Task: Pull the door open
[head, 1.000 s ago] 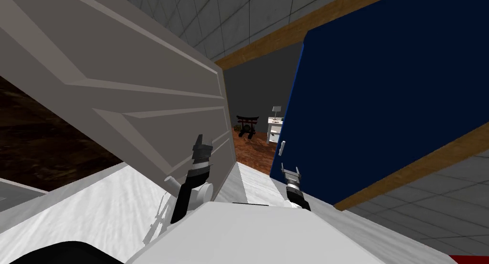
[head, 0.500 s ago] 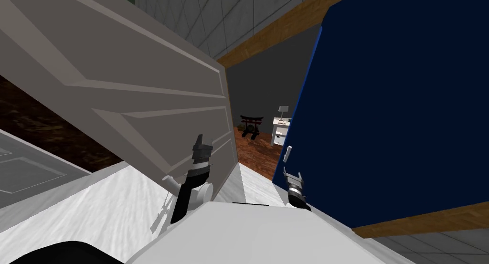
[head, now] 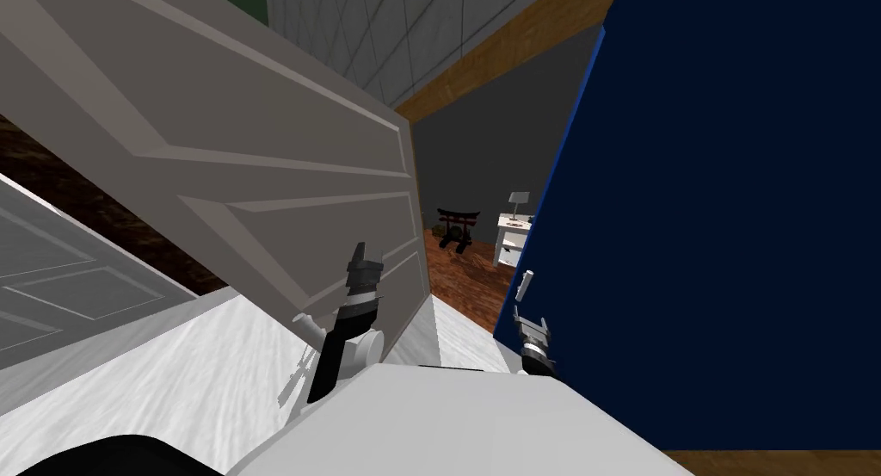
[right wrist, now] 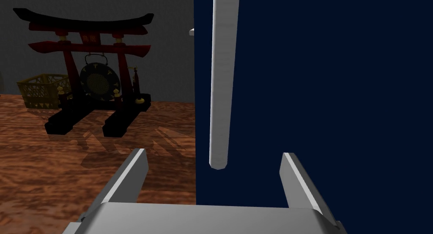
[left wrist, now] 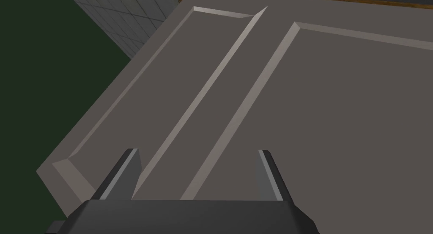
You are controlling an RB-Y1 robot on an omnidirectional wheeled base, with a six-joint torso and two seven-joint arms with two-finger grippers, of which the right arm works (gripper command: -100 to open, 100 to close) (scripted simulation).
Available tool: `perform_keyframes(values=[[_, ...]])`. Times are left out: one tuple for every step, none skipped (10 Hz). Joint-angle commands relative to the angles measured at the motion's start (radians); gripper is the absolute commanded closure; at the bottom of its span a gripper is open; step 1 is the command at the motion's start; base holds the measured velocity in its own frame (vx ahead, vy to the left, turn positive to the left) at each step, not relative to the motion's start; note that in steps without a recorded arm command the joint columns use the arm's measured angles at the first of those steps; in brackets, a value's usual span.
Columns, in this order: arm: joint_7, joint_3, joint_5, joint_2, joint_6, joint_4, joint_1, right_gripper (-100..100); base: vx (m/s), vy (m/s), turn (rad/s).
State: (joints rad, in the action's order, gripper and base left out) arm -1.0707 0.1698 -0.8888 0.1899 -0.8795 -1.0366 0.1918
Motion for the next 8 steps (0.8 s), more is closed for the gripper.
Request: perform_keyframes(values=[[-0.021, 0.004, -0.020, 0.002, -0.010, 0.029, -0.005, -100, 0.078, -0.064, 0.120], [-0.012, 0.003, -0.012, 0.002, -0.006, 0.013, 0.001, -100, 0.036, -0.028, 0.026], [-0.048, 0.002, -0.016, 0.027, -0.012, 0.031, 0.006, -100, 0.118, -0.004, 0.031], [-0.061, 0.002, -0.017, 0.037, -0.014, 0.037, 0.008, -100, 0.182, 0.001, 0.039], [-0.076, 0.002, -0.017, 0.048, -0.017, 0.044, 0.010, -100, 0.169, 0.014, 0.018], [-0.091, 0.001, -0.018, 0.059, -0.019, 0.052, 0.013, -100, 0.135, -0.001, 0.016], [-0.107, 0.001, -0.020, 0.072, -0.022, 0.060, 0.015, -100, 0.107, -0.007, 0.026], [-0.124, 0.001, -0.021, 0.084, -0.024, 0.068, 0.018, -100, 0.094, -0.007, 0.025]])
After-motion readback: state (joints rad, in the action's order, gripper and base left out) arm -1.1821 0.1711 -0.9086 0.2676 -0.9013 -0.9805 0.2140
